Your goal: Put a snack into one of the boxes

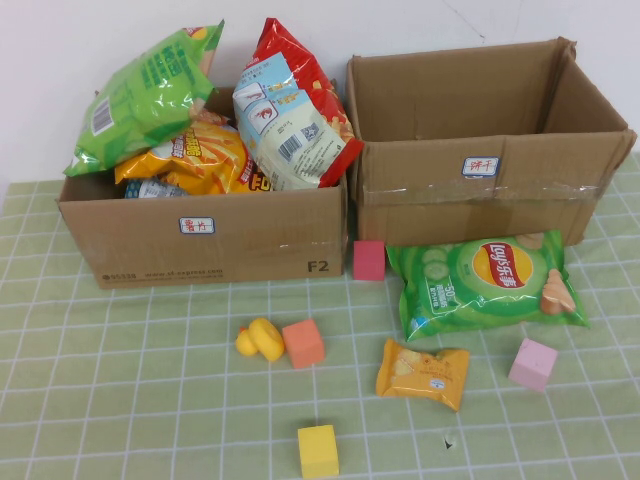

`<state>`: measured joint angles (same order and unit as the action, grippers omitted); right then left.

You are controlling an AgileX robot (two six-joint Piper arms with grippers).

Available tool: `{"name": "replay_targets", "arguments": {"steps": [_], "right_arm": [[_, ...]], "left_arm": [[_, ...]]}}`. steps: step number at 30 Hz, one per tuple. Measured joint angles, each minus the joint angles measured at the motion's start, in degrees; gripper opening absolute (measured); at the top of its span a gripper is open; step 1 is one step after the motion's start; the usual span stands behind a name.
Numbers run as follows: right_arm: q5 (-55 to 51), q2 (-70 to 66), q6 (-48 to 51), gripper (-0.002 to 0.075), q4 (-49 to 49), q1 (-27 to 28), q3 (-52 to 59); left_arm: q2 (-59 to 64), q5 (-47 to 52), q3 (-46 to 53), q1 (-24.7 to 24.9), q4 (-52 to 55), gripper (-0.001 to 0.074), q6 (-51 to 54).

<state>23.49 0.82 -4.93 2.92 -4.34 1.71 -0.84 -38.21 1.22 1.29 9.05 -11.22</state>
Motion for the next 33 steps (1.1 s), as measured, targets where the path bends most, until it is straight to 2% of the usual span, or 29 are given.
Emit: {"name": "replay_targets", "arguments": {"steps": [7, 12, 17, 20, 23, 26, 28, 33], "right_arm": [[4.70, 0.00, -1.19, -0.0002, -3.36, 0.00, 0.00], [10.17, 0.00, -5.91, -0.0002, -4.37, 0.00, 0.00], [12.10, 0.00, 1.38, -0.0002, -13.80, 0.00, 0.00], [9.29, 0.00, 8.41, -0.0002, -21.46, 0.00, -1.90], [1.93, 0.00, 20.04, -0.0002, -29.89, 0.00, -7.90], [-6.24, -0.25, 37.24, -0.0002, -40.63, 0.00, -15.14], [-10.45, -1.91, 47.71, -0.0002, -48.46, 0.00, -19.52], [-16.89, -9.83, 63.62, -0.0002, -67.02, 0.00, -23.39]], "left_arm": [[0.00, -1.98, 0.00, 0.00, 0.72, -0.0003, -1.63], [0.00, 10.11, -6.93, 0.00, 0.94, -0.0002, -3.10], [0.56, 32.71, -20.44, 0.00, 0.82, -0.0003, -4.73], [3.99, 42.40, -27.14, 0.00, 0.82, -0.0002, -4.05], [10.55, 52.43, -33.41, 0.00, 0.82, -0.0002, -3.37], [18.50, 62.32, -38.36, 0.00, 0.82, -0.0002, -1.95], [23.48, 66.41, -40.33, 0.00, 0.82, -0.0002, -0.33], [33.52, 68.59, -41.34, 0.00, 0.48, -0.0002, 0.69]]}}
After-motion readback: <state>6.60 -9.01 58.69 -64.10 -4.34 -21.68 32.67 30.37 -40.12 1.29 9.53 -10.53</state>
